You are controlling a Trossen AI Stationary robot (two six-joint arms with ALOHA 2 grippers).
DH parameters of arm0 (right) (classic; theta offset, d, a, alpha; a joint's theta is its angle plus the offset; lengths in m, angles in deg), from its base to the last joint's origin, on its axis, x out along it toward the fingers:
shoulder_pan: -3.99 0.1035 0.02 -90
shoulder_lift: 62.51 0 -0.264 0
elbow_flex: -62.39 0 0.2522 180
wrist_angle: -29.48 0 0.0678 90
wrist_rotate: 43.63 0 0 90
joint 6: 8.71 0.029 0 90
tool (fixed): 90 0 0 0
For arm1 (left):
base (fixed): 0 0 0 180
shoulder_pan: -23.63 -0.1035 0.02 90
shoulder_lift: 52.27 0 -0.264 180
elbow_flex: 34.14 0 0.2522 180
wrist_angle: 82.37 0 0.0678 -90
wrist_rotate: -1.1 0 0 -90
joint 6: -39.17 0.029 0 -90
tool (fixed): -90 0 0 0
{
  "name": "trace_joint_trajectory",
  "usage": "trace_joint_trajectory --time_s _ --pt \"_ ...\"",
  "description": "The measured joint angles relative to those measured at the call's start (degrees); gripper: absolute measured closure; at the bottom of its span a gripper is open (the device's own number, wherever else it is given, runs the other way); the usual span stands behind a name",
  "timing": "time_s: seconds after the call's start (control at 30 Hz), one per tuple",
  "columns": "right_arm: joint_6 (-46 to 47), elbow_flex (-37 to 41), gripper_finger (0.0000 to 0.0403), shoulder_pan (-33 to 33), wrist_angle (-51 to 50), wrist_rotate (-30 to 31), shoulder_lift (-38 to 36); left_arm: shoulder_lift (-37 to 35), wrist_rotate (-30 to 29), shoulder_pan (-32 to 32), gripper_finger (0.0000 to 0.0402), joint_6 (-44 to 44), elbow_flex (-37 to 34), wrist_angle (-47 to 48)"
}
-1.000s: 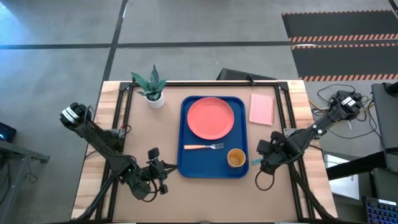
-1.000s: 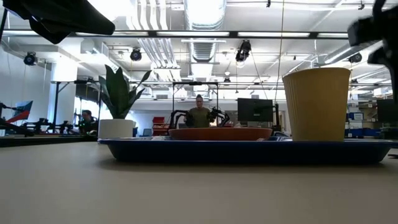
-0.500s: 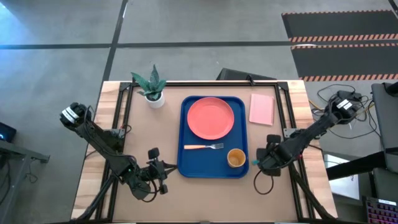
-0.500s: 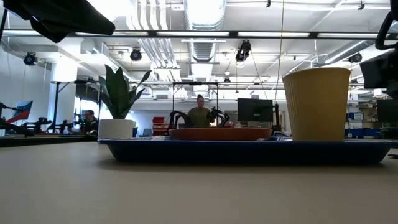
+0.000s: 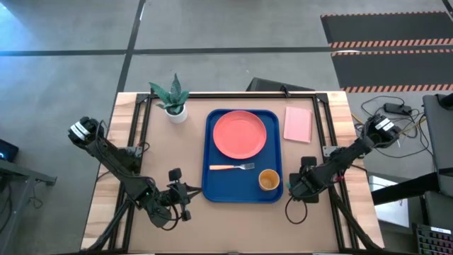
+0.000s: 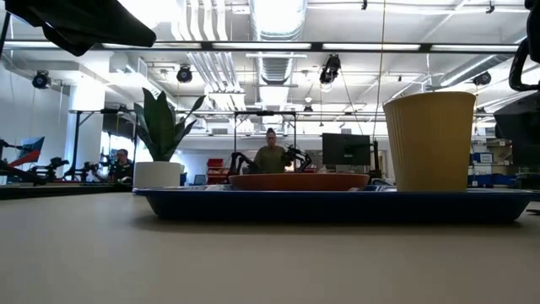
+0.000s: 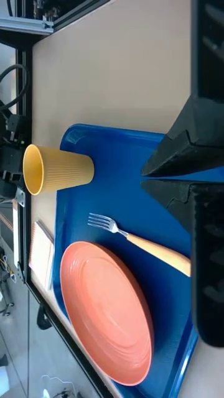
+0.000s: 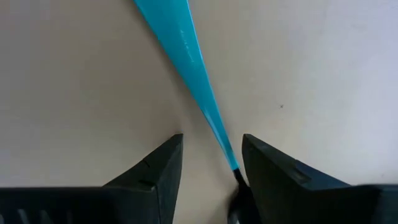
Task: Pick and place plate/cup/fork/spoon on tray
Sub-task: Put the green spoon on the blue tray on the bottom of the yellow cup
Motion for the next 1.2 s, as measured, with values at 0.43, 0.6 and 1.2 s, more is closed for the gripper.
trace_joint_trajectory --time_s 0.43,0.6,1.2 --pt "-3.11 3.04 0.0286 -2.06 2.42 -1.04 -2.21 -0.01 0.00 0.00 0.0402 -0.07 0.00 -0.04" --pt "-6.26 3.37 0.0313 -3.48 4.62 -3.04 -2.21 -0.01 0.00 0.00 0.0402 -0.17 0.00 -0.02" --pt "-3.53 3.57 0.0393 -3.63 6.63 -4.55 -8.50 -0.01 0.00 0.00 0.0402 -0.52 0.00 -0.04"
